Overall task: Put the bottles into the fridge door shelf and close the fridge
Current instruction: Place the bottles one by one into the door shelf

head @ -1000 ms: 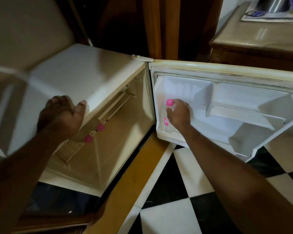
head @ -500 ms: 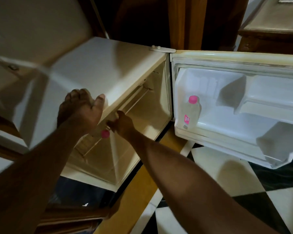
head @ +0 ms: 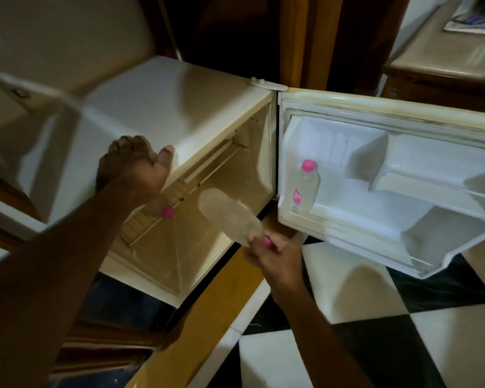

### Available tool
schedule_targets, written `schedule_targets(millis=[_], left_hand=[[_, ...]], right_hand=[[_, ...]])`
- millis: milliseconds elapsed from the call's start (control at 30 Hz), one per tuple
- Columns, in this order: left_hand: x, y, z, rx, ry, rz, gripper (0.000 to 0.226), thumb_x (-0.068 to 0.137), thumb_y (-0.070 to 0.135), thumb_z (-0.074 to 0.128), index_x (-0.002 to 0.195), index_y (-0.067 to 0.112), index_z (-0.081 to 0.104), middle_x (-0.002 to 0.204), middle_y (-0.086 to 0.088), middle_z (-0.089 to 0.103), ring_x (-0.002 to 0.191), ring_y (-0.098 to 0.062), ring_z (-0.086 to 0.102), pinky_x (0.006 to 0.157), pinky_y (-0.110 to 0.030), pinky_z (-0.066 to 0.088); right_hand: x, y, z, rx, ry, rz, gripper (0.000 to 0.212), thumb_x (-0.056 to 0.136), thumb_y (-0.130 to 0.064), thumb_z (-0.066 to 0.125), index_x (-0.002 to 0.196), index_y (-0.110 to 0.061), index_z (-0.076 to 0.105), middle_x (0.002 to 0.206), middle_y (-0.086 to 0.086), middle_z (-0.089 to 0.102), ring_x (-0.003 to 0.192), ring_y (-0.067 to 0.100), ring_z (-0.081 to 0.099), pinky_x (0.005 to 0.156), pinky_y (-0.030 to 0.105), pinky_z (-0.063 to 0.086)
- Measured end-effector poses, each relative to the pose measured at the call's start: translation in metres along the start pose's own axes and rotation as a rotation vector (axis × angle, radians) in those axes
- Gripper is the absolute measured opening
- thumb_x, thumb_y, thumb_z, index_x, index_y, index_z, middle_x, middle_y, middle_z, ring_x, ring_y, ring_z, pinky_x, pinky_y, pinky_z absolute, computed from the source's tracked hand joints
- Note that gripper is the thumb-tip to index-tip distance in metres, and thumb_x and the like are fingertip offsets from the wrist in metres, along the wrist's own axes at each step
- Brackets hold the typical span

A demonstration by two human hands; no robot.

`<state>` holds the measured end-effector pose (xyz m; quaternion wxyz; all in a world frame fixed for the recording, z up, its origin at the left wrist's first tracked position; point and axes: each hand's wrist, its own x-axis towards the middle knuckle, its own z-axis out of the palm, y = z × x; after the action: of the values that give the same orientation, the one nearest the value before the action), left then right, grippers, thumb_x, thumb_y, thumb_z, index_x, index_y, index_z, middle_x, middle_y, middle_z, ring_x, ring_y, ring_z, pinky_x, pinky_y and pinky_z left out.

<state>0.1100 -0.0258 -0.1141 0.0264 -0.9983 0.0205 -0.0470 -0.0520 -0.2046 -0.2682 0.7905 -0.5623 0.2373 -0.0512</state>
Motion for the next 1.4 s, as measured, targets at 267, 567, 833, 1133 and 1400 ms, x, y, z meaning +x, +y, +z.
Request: schedule_targets(millis=[267,567,833,1133,1400], left_hand=[[0.001,-0.005,0.002,0.001,0.055,0.041,0.085,0.099,0.063,0.021,0.132,-0.009,0.050,0.131,-0.037,0.055,0.125,-0.051,0.052,0.101,-0.057,0.045],[0.000,-0.008,0.001,0.004,0.052,0.058,0.094,0.093,0.069,0.016,0.129,-0.011,0.051,0.127,-0.038,0.056,0.122,-0.053,0.053,0.099,-0.059,0.045],[0.003,-0.005,0.001,0.005,0.025,0.021,0.086,0.099,0.063,0.019,0.140,-0.008,0.044,0.140,-0.035,0.050,0.131,-0.049,0.048,0.105,-0.057,0.042],[0.002,-0.003,-0.001,-0.004,0.012,-0.006,0.081,0.100,0.061,0.021,0.139,-0.005,0.046,0.140,-0.033,0.050,0.132,-0.047,0.048,0.105,-0.055,0.042],[0.002,-0.002,0.001,-0.008,-0.003,-0.025,0.082,0.100,0.061,0.018,0.151,-0.001,0.036,0.153,-0.029,0.041,0.143,-0.042,0.039,0.114,-0.052,0.034]], right_hand=[[-0.053,-0.061,-0.111,-0.658,0.434,-0.395,0.037,0.081,-0.019,0.077,0.117,-0.025,0.069,0.099,-0.022,0.064,0.093,0.002,0.063,0.081,0.005,0.043],[0.018,-0.090,-0.155,-1.533,0.077,-0.718,0.049,0.061,0.020,0.064,0.104,-0.002,0.072,0.122,0.016,0.067,0.102,0.038,0.066,0.077,0.047,0.057],[0.096,-0.059,-0.155,-1.509,0.135,-0.763,0.034,0.065,0.018,0.064,0.089,-0.005,0.069,0.136,0.015,0.058,0.102,0.039,0.066,0.068,0.048,0.058],[0.118,-0.034,-0.120,-0.829,0.304,-0.591,0.042,0.080,0.008,0.055,0.119,-0.004,0.045,0.131,0.014,0.049,0.117,0.028,0.051,0.090,0.026,0.041],[0.073,-0.012,-0.012,-0.749,0.335,-0.707,0.041,0.085,-0.014,0.063,0.123,-0.006,0.049,0.124,0.014,0.052,0.114,0.025,0.050,0.096,0.038,0.045]])
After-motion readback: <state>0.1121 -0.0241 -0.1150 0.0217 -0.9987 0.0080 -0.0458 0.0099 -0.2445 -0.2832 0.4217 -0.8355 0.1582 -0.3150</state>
